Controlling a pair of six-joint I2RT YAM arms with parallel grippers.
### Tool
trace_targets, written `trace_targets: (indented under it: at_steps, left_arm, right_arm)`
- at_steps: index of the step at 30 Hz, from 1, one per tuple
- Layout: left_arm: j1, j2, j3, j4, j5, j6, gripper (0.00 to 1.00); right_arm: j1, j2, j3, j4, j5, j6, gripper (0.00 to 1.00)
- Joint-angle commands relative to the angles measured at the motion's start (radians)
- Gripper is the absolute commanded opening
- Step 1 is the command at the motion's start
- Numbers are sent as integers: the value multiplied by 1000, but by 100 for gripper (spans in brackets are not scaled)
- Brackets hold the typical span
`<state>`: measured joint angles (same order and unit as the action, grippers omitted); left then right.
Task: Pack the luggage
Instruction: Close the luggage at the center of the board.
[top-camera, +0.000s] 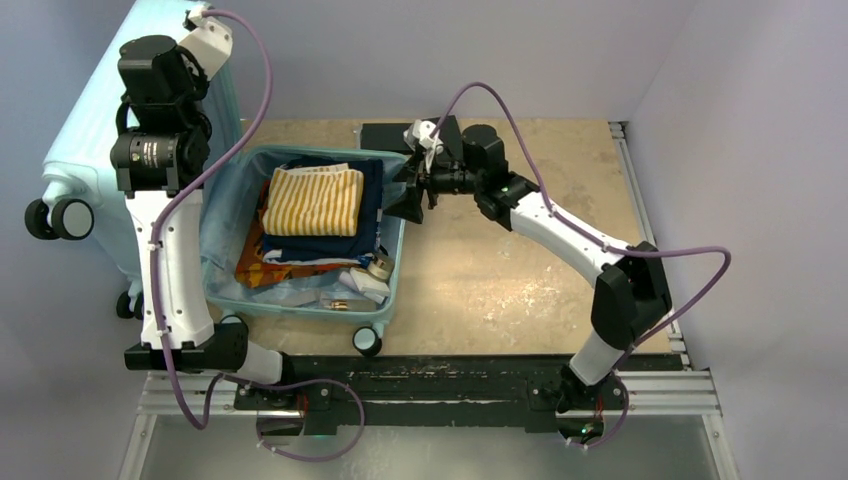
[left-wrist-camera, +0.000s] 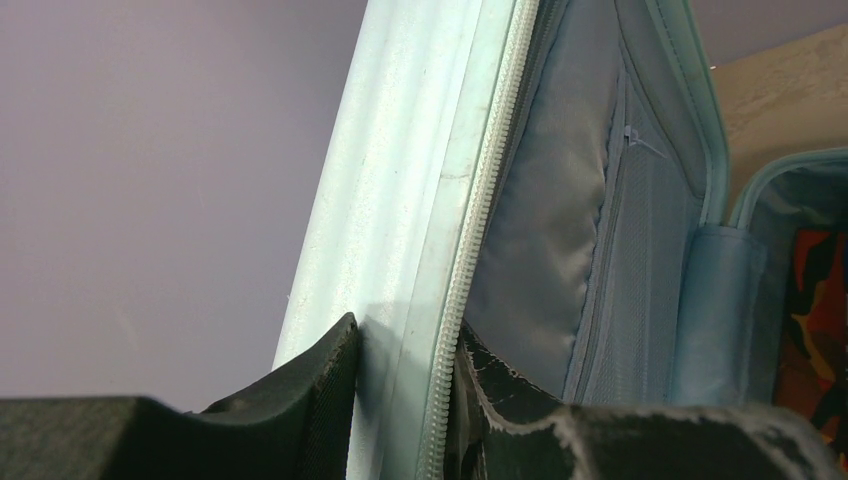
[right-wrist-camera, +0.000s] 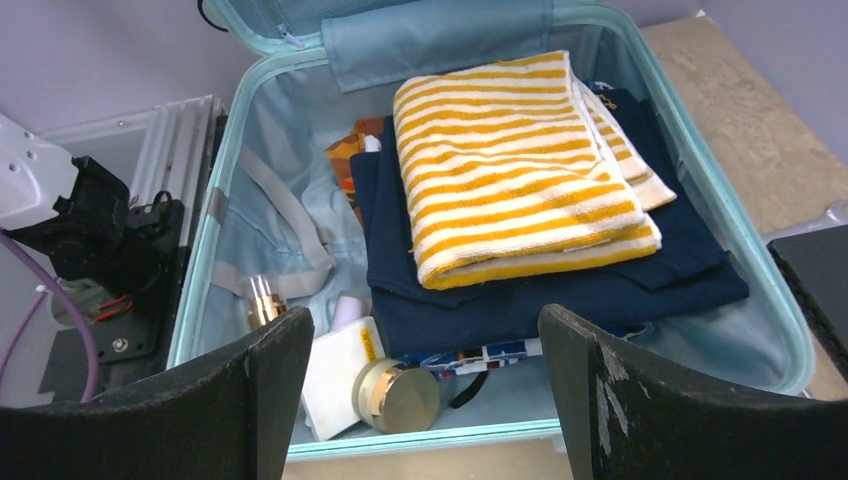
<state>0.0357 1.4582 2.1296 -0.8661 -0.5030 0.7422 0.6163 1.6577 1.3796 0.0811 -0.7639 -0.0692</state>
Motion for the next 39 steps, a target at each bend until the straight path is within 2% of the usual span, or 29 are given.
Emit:
trace_targets:
  at_steps: [1, 17, 28, 30, 35, 39]
  left_arm:
    - [-56, 27, -10, -133, 80, -158, 30]
    - [-124, 30, 15, -225, 236, -314, 28]
    - [-140, 10, 6, -224, 487, -457, 29]
    - [-140, 3, 0, -220, 552, -483, 33]
    - [-142, -16, -8, -206, 680, -537, 52]
    - [-142, -30, -11, -201, 774, -561, 67]
  right_arm:
    - [10, 23, 68, 52, -46, 55, 86]
    - [83, 151, 131, 73, -75, 152, 85]
    - [83, 217, 190, 126, -92, 244, 85]
    - [83, 239, 218, 133, -98, 270, 85]
    - [85, 282, 251, 187, -109, 344, 84]
    - [88, 314, 276, 219, -110, 393, 77]
